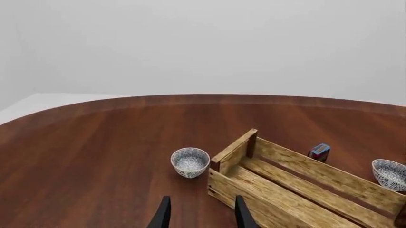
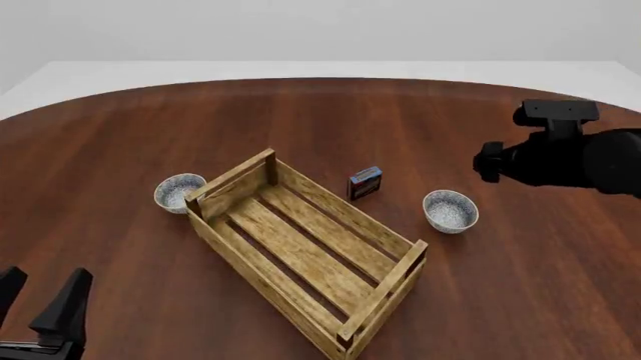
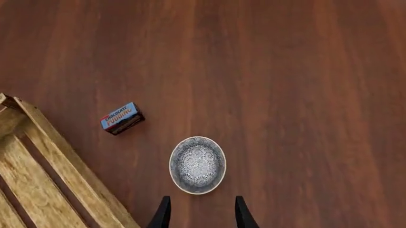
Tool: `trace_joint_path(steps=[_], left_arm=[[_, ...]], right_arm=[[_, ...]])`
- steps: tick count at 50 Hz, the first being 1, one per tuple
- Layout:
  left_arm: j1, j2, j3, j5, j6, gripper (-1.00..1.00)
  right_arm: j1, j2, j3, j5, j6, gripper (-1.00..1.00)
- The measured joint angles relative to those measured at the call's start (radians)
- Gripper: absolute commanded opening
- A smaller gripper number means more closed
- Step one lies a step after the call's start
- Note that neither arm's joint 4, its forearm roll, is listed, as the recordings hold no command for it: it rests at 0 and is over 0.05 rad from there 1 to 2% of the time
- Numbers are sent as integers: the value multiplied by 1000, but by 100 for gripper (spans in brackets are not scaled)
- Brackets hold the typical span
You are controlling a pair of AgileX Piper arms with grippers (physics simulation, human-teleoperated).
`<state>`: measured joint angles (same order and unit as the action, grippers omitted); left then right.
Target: Stack the right bowl on the left bowl and place them in the tray.
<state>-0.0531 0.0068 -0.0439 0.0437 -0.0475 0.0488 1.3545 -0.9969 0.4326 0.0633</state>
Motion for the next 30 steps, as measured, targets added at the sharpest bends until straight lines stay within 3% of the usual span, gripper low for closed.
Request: trace_joint_path(steps=[30], left_arm=[[-5,-2,-2,0,-8,100]], right_arm=[[-84,286,-87,-93,-16,100]])
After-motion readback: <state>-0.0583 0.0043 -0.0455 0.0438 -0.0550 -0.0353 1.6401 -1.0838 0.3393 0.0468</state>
